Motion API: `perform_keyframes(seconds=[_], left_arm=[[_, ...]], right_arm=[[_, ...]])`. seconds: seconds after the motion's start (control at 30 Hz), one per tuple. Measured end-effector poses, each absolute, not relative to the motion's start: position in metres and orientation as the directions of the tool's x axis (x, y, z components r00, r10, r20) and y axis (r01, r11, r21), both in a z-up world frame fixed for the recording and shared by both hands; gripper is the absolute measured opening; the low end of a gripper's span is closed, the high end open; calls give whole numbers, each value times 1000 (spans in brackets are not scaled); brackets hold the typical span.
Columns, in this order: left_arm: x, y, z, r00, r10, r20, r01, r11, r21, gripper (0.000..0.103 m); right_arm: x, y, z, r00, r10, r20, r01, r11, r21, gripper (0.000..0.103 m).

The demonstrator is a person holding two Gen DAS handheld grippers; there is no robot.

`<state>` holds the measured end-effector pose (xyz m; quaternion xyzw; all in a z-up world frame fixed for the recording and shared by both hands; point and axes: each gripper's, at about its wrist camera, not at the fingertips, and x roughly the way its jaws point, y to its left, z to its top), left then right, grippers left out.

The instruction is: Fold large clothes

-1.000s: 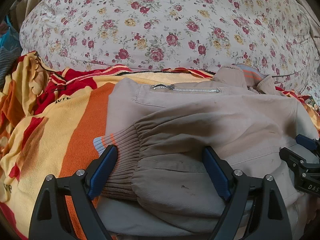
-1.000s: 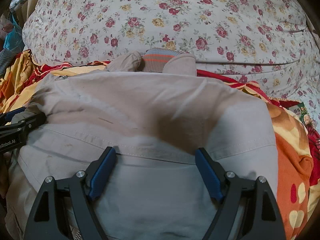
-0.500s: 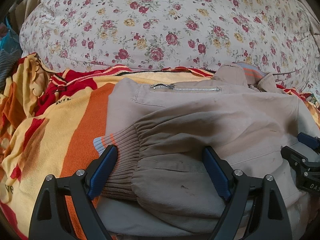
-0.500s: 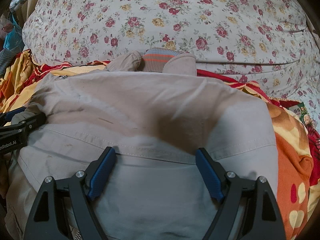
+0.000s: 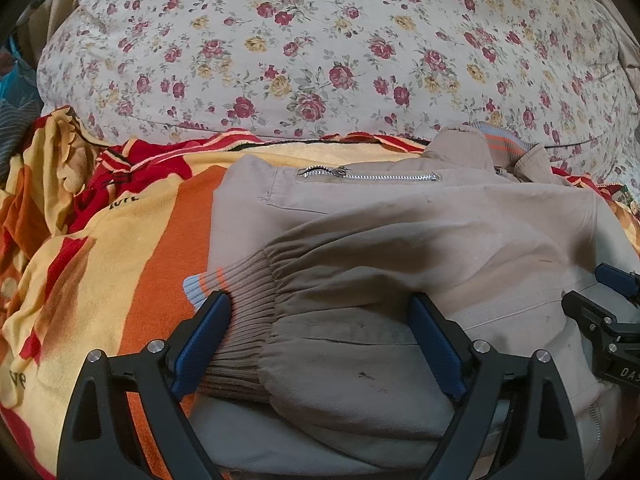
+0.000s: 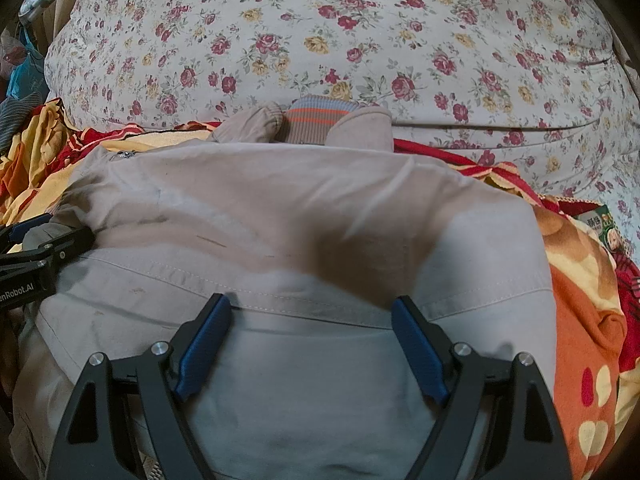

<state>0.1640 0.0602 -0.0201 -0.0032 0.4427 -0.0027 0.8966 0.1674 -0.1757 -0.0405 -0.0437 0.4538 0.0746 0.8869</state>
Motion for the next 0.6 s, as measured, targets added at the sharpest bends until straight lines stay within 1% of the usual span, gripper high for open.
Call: perform_keyframes(seconds=[0.4, 0.6], left_arm=[[164, 60, -20, 607, 3, -795, 3, 1000, 7, 81], [165, 60, -21, 605, 3, -796, 2, 1000, 6, 83]], right_arm=[[167, -176, -41, 578, 92, -811, -173, 985, -11, 86], [167, -176, -41, 577, 92, -811, -173, 985, -11, 86]])
